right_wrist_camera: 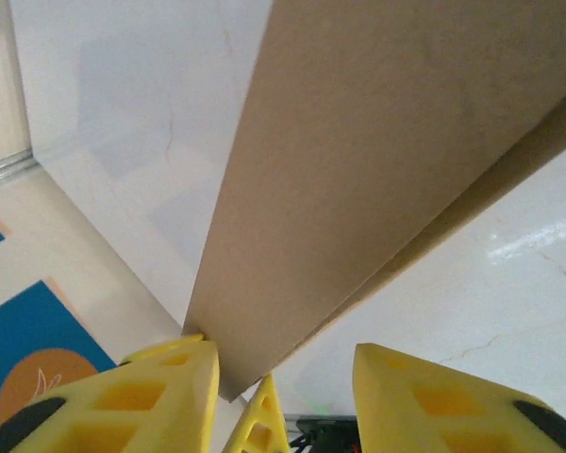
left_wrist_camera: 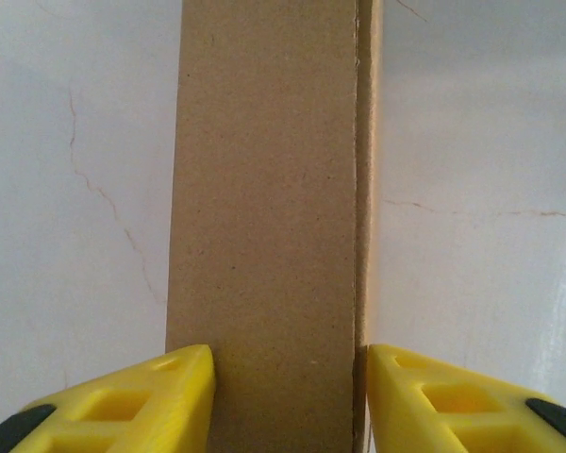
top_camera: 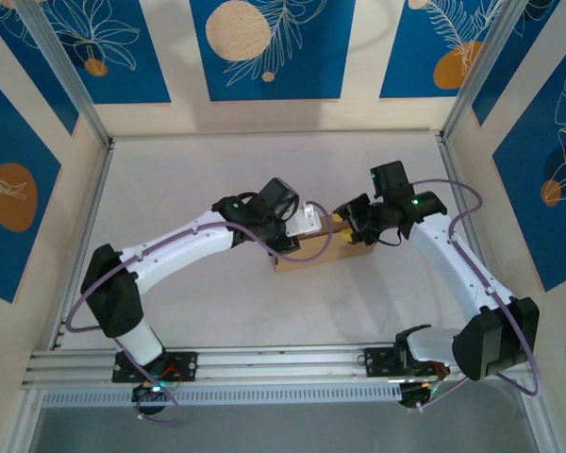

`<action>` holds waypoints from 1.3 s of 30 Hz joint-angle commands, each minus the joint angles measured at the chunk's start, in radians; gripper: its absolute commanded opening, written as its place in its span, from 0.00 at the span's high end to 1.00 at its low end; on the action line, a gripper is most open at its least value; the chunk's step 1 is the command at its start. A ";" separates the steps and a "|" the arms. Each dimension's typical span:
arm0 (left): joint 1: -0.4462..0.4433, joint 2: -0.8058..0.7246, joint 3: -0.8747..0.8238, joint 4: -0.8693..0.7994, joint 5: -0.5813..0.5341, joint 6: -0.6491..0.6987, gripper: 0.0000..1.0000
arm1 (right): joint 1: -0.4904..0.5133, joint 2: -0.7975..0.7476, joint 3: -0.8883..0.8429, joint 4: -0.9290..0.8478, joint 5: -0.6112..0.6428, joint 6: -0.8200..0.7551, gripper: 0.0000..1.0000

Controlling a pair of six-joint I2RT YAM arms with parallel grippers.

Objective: Fold the paper box

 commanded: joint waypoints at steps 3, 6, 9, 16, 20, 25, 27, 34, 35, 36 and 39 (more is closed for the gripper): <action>0.000 0.057 -0.016 -0.080 -0.027 0.014 0.57 | -0.086 -0.079 0.095 -0.007 -0.152 -0.393 0.43; 0.002 0.031 -0.012 -0.064 -0.031 0.016 0.57 | -0.106 -0.136 0.148 -0.039 -0.080 -0.627 0.40; 0.002 0.004 -0.004 -0.043 -0.041 0.023 0.50 | -0.083 -0.129 0.207 -0.081 0.082 -0.839 0.45; 0.006 -0.011 0.001 -0.029 -0.072 0.051 0.38 | 0.029 -0.190 0.087 0.036 0.471 -1.605 0.42; 0.012 -0.028 -0.014 0.008 -0.092 0.046 0.38 | 0.039 -0.179 -0.028 0.140 0.645 -1.785 0.41; 0.013 -0.079 -0.077 0.077 -0.083 0.044 0.40 | -0.010 -0.263 -0.154 0.251 0.516 -1.858 0.43; 0.013 -0.106 -0.113 0.112 -0.076 0.044 0.41 | -0.029 -0.293 -0.199 0.294 0.466 -1.929 0.43; 0.017 -0.140 -0.185 0.168 -0.050 0.040 0.40 | -0.050 -0.314 -0.201 0.331 0.272 -2.104 0.41; 0.020 -0.141 -0.185 0.168 -0.051 0.038 0.40 | -0.060 -0.302 -0.183 0.328 0.262 -2.086 0.40; 0.023 -0.143 -0.189 0.174 -0.051 0.031 0.39 | -0.075 -0.296 -0.175 0.329 0.255 -2.076 0.40; 0.044 -0.147 -0.192 0.184 -0.025 0.007 0.39 | -0.098 -0.270 -0.190 0.366 0.281 -2.096 0.41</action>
